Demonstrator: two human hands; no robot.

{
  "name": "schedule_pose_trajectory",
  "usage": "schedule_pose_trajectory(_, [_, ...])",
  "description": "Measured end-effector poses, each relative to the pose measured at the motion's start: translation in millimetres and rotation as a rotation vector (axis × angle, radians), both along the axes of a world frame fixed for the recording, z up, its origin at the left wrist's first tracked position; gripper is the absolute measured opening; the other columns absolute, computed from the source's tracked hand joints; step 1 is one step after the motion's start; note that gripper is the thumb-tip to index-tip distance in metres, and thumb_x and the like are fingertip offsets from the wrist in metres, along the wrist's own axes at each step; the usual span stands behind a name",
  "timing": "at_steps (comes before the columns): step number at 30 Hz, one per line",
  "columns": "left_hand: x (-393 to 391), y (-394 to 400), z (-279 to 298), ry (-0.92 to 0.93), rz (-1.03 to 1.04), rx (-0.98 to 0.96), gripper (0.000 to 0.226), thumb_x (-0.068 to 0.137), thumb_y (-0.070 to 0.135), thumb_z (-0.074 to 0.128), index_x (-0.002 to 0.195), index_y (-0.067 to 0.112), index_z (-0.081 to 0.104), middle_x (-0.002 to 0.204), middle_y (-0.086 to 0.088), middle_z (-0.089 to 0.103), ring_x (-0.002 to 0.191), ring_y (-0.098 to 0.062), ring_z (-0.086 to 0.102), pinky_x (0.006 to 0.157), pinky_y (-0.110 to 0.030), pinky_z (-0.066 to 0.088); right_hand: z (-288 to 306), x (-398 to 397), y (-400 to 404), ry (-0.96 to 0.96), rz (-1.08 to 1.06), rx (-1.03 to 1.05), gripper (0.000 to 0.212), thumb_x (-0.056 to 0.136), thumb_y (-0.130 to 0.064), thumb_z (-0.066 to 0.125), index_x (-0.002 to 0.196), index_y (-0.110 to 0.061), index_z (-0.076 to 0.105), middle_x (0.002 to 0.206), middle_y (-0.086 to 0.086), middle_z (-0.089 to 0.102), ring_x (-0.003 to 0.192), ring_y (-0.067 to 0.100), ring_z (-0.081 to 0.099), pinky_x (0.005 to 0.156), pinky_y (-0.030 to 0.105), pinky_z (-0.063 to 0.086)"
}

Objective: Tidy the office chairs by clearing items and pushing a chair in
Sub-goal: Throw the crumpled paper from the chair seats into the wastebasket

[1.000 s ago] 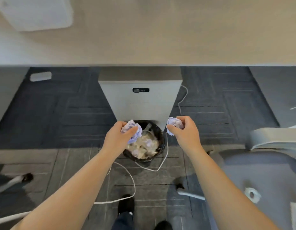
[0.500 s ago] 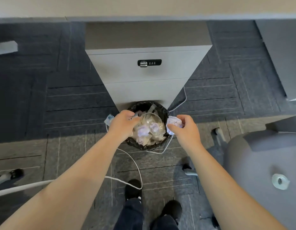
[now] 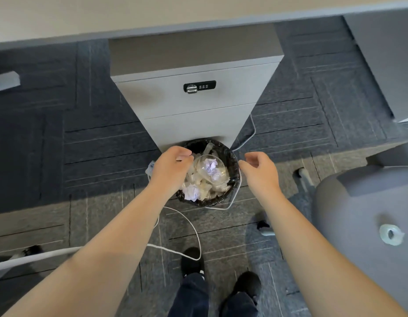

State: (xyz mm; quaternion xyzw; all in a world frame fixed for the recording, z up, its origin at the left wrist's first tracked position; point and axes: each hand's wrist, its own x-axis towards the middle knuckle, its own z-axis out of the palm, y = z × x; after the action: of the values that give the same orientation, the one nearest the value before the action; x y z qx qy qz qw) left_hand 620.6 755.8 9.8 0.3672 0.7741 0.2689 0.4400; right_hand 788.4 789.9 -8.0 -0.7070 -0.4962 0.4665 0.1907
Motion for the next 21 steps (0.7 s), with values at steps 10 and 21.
schedule_pose_trajectory(10, [139, 30, 74, -0.046, -0.302, 0.104, 0.025, 0.091, 0.022, 0.047, 0.113, 0.013, 0.056, 0.12, -0.002, 0.06, 0.1, -0.016, 0.054, 0.078, -0.027, 0.041, 83, 137, -17, 0.001, -0.277, 0.13, 0.019, 0.089, -0.016, 0.055, 0.107, -0.013, 0.057, 0.096, -0.004, 0.054, 0.092, 0.011, 0.05, 0.075, 0.02, 0.037])
schedule_pose_trajectory(21, [367, 19, 77, -0.068, -0.713, 0.027, 0.029, 0.09, 0.02, 0.05, 0.118, 0.013, 0.052, 0.128, -0.003, 0.054, 0.103, -0.013, 0.048, 0.083, -0.023, 0.033, 92, 351, -74, -0.053, -0.608, 0.12, 0.025, 0.087, -0.011, 0.056, 0.112, -0.009, 0.059, 0.1, 0.001, 0.057, 0.091, 0.015, 0.053, 0.07, 0.012, 0.039])
